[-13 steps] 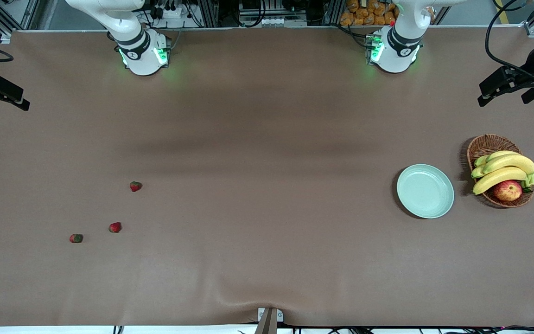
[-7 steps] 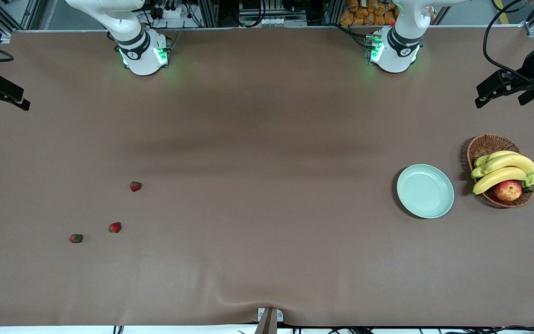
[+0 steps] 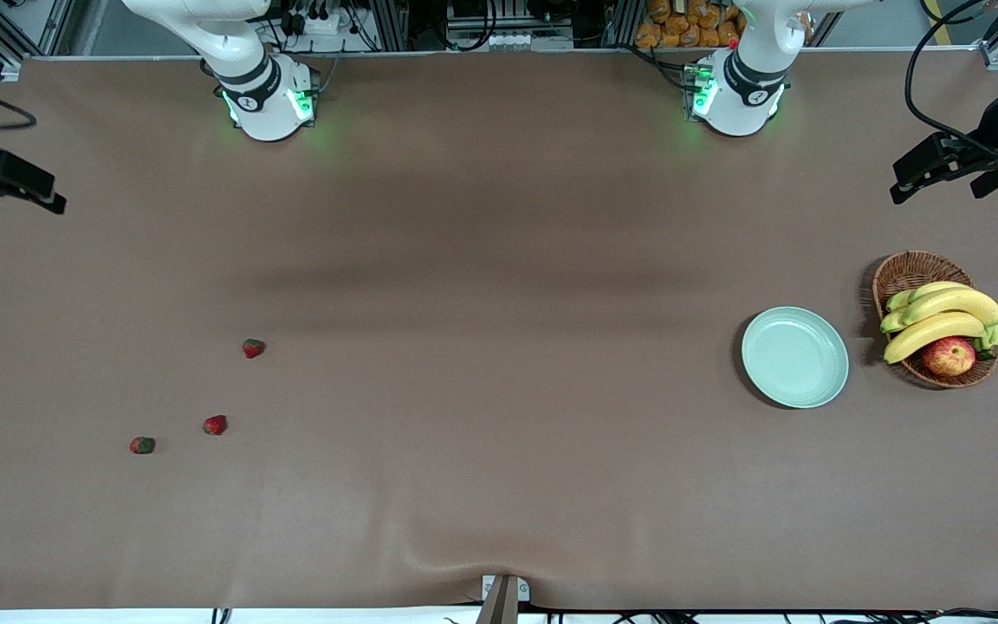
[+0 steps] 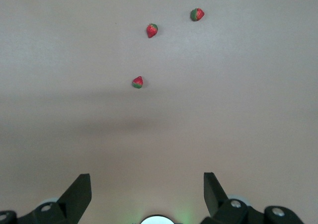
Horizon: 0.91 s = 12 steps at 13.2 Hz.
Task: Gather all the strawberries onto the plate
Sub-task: 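Reach the right gripper down to a strawberry and close on it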
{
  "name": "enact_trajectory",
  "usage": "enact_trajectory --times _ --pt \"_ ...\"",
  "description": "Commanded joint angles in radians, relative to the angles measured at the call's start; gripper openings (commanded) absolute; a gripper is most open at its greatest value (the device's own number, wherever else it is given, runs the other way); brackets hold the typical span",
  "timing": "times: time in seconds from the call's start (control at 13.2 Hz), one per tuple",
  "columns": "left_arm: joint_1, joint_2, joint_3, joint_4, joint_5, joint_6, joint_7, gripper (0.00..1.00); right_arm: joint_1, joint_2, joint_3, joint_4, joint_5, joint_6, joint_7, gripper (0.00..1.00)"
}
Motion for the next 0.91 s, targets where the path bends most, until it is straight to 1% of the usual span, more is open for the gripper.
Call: enact_trajectory --times 0.0,0.23,0.53,0.83 --pt "0.004 0.016 -0.004 0.027 -0.004 -0.002 -0.020 1.00 0.014 0.098 -0.001 0.036 0.008 0.036 0.002 1.00" --pt "0.005 0.016 -0.004 0.027 -0.004 -0.002 -0.020 1.00 0.027 0.190 -0.001 0.039 0.011 0.127 0.003 1.00" --pt "0.004 0.015 -0.006 0.027 -0.004 -0.003 -0.020 1.00 0.075 0.277 -0.001 0.039 0.009 0.234 0.011 1.00" --pt "0.004 0.016 -0.006 0.027 -0.004 -0.003 -0.018 1.00 0.075 0.380 -0.001 0.037 0.012 0.361 0.012 1.00"
